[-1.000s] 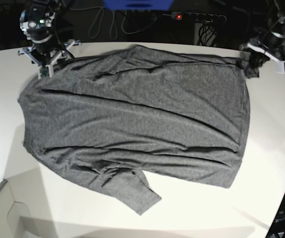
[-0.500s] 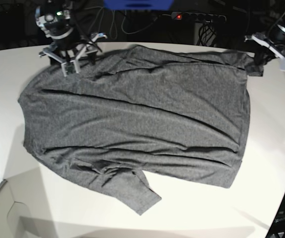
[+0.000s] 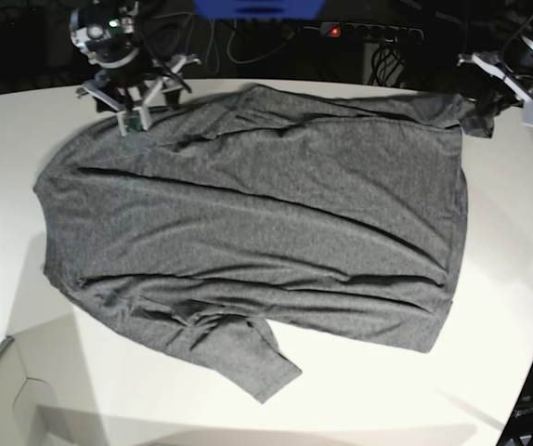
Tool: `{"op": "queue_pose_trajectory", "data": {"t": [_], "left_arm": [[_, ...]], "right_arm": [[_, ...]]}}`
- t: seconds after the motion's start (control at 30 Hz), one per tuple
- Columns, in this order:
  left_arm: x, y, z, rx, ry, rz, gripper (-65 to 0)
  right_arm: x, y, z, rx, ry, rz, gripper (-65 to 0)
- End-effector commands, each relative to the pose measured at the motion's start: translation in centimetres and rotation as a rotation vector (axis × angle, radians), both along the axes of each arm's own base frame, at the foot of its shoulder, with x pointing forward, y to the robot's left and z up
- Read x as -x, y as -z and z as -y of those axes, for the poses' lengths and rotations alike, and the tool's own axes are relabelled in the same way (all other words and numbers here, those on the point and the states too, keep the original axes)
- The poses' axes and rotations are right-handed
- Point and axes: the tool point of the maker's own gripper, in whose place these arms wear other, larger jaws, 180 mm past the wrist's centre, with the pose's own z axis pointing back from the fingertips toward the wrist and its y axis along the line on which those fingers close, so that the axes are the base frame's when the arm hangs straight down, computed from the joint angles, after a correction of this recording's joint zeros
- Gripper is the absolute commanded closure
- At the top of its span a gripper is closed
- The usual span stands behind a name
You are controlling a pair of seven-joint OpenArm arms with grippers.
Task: Layout the t-shirt on the table in an organized manner, then fold the t-shirt properly
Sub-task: 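Pull the shoulder corners apart with both grippers to straighten the collar edge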
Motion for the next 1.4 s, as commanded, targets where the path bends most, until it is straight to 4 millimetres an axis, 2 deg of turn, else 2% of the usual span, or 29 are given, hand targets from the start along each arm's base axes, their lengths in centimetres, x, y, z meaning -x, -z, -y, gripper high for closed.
{"op": "queue_pose_trajectory", "data": {"t": [0.0,0.2,0.4,0.57,0.63,0.7,0.83,0.87,1.13,1.23,1.37], "left_arm": [[-0.2,-0.7,-0.1,-0.009,0.011,0.023,-0.1],[-0.4,-0.8,-0.1,-0.010,0.012,0.029,-0.1],[-0.5,-0.9,-0.1,-0.011,0.013,0.030,-0.1],[-0.4,-1.0,-0.6,-0.021,0.002,0.032,-0.1],[-0.3,-1.2,-1.1,-0.032,-0.012,0.035,-0.1],[-0.2,-1.3,-1.4,-0.037,-0.018,0.037,-0.1],[-0.2,-1.5,-1.7,-0.042,-0.026,0.041,-0.1],[-0.2,-1.5,-1.7,-0.042,-0.026,0.041,-0.1],[-0.1,-1.5,-1.4,-0.039,-0.024,0.040,-0.1],[0.0,-1.5,-1.4,-0.039,-0.024,0.037,-0.1],[0.1,-1.3,-1.2,-0.035,-0.021,0.032,-0.1]], "right_arm": [[-0.6,-0.7,0.1,-0.009,0.013,0.039,-39.1],[-0.5,-0.7,0.4,-0.005,0.018,0.038,-39.1],[-0.8,1.0,-0.1,-0.029,0.021,0.008,-39.0],[-1.0,1.2,-0.2,-0.034,0.022,0.007,-38.1],[-1.1,1.1,-0.2,-0.033,0.022,0.010,-34.3],[-1.0,1.1,-0.1,-0.033,0.023,0.008,-26.9],[-1.0,1.0,0.1,-0.029,0.025,0.012,-1.9],[-1.1,0.7,0.1,-0.025,0.025,0.019,0.0],[-1.9,-3.2,0.8,0.017,0.018,0.115,0.0],[-2.0,-3.4,1.3,0.029,0.025,0.122,0.0],[-1.9,-3.6,3.4,0.064,0.070,0.125,0.0]]}}
